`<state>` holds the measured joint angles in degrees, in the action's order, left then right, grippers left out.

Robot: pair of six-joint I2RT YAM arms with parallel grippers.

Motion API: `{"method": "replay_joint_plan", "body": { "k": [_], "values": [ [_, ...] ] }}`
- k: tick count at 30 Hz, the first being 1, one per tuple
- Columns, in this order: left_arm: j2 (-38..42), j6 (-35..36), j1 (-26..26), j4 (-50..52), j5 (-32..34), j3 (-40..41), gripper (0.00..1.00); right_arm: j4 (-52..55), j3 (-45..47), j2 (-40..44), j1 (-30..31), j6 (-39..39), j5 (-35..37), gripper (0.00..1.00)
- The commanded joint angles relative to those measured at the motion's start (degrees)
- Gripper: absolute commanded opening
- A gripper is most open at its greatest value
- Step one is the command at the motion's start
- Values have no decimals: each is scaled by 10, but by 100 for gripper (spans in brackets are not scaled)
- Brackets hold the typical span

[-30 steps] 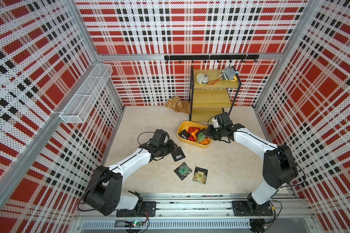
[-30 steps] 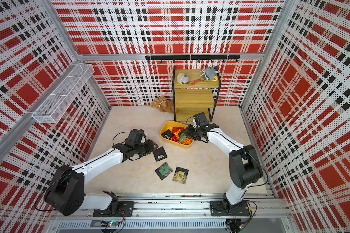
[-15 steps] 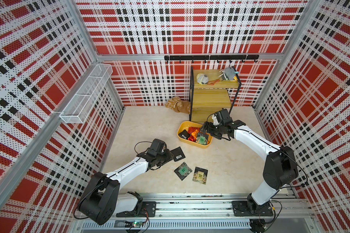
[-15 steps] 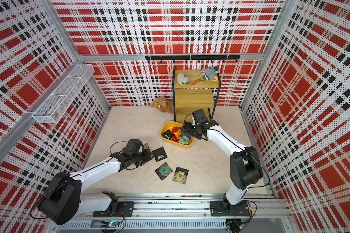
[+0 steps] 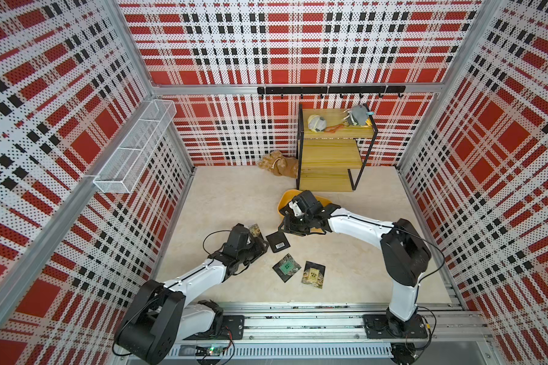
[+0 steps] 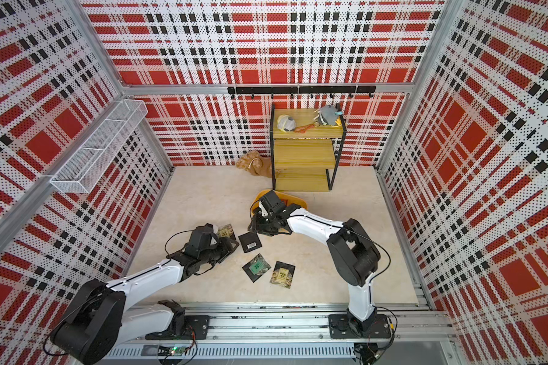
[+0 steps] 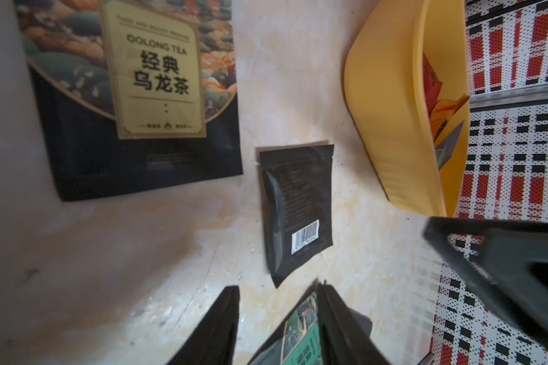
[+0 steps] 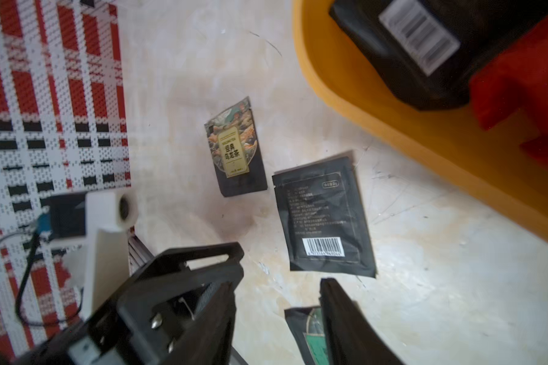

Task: Put the tea bags into the storage box
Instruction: Pick up the tea bag from the center of the board.

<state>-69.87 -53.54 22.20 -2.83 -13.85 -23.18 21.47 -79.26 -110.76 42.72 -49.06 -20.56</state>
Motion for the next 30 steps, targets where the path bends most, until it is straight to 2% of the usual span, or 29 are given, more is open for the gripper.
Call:
{"method": "replay_joint_plan", "body": {
  "k": [1,2,4,10,30],
  "values": [
    [-11,6,-4,-36,-10,0,46,-24,-27,-33,5,-13,3,19],
    [-12,5,-4,-40,-11,1,46,-25,-29,-41,6,-13,5,9],
    [-17,6,-5,-44,-12,3,46,-26,-30,-49,7,-12,10,0],
    [-42,11,-5,-54,-16,4,44,-6,-30,-60,11,-3,32,0],
    [-127,-8,29,-143,-16,8,42,22,-17,-109,12,9,29,0]
  ]
}}
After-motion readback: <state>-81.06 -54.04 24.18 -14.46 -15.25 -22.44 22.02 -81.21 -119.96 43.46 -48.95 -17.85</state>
